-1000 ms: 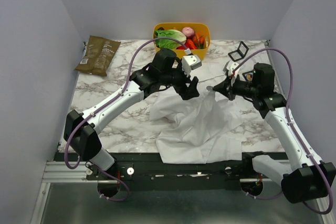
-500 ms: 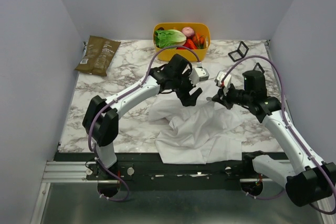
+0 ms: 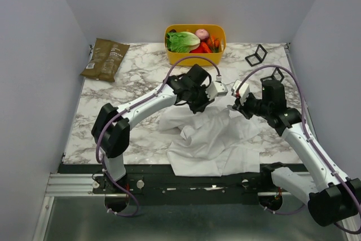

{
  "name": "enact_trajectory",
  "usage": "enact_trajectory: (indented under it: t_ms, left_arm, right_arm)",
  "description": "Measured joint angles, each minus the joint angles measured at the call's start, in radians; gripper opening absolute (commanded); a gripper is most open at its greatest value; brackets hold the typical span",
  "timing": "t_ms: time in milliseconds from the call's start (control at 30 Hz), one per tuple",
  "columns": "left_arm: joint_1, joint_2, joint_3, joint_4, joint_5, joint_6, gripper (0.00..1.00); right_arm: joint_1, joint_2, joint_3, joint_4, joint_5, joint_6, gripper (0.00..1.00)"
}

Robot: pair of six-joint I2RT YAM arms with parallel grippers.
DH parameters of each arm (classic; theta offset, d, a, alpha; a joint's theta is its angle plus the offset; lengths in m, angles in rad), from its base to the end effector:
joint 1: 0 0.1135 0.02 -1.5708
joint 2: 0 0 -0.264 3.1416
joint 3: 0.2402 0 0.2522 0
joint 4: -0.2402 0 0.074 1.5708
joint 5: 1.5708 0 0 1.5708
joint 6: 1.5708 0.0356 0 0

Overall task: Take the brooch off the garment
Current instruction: Remove the brooch from the clothes.

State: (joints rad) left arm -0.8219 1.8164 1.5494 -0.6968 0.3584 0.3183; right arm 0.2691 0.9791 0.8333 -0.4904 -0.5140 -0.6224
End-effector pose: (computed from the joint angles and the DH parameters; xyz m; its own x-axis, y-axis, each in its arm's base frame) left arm 0.2615 -0.2997 0.2747 -0.2738 0.7250 -0.6319 0.9558 0.2781 -0.0951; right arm 0.1961 0.0722 0.2940 -0.1081 -0.5564 -0.8238 -0.8318 0.5045 -0.2316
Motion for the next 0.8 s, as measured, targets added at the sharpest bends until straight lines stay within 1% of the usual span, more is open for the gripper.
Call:
enact_trajectory:
  t_ms: [200, 300, 367, 400, 433, 500, 533, 567, 633, 667, 733, 767, 800]
  left_arm:
    - [0.064, -0.126, -0.011, 0.022, -0.078, -0.008, 0.00]
    - [0.077, -0.210, -0.014, 0.028, -0.109, -0.008, 0.00]
    - [0.074, -0.232, -0.014, 0.027, -0.130, -0.008, 0.00]
    - [0.074, -0.238, -0.016, 0.027, -0.143, -0.008, 0.02]
    - [0.072, -0.241, -0.019, 0.026, -0.158, -0.005, 0.12]
    - [0.072, -0.241, -0.020, 0.016, -0.179, 0.000, 0.17]
    - [0.072, -0.241, -0.017, 0.008, -0.185, 0.001, 0.24]
    - [0.072, -0.240, -0.005, -0.005, -0.185, 0.003, 0.27]
    - [0.072, -0.225, 0.071, -0.063, -0.181, 0.002, 0.36]
    - [0.074, -0.200, 0.154, -0.114, -0.168, 0.003, 0.39]
    - [0.073, -0.148, 0.338, -0.147, -0.129, -0.005, 0.43]
    - [0.073, -0.122, 0.435, -0.165, -0.108, -0.011, 0.43]
    - [0.073, -0.109, 0.491, -0.166, -0.092, -0.016, 0.43]
  right_arm:
    - [0.000, 0.008, -0.031, -0.009, 0.138, -0.027, 0.01]
    - [0.000, 0.002, -0.023, -0.025, 0.164, -0.025, 0.01]
    - [0.000, -0.014, -0.003, -0.050, 0.165, -0.020, 0.01]
    - [0.000, -0.025, 0.017, -0.070, 0.160, -0.016, 0.01]
    - [0.000, -0.036, 0.043, -0.091, 0.144, -0.013, 0.01]
    - [0.000, -0.059, 0.116, -0.132, 0.086, -0.006, 0.01]
    - [0.000, -0.064, 0.155, -0.150, 0.047, -0.003, 0.01]
    - [0.000, -0.069, 0.193, -0.163, 0.006, -0.002, 0.01]
    - [0.000, -0.072, 0.253, -0.185, -0.071, 0.004, 0.01]
    - [0.000, -0.072, 0.277, -0.196, -0.107, 0.006, 0.01]
    - [0.000, -0.065, 0.311, -0.214, -0.175, 0.012, 0.01]
    - [0.000, -0.060, 0.323, -0.220, -0.208, 0.013, 0.01]
    - [0.000, -0.052, 0.332, -0.222, -0.237, 0.017, 0.01]
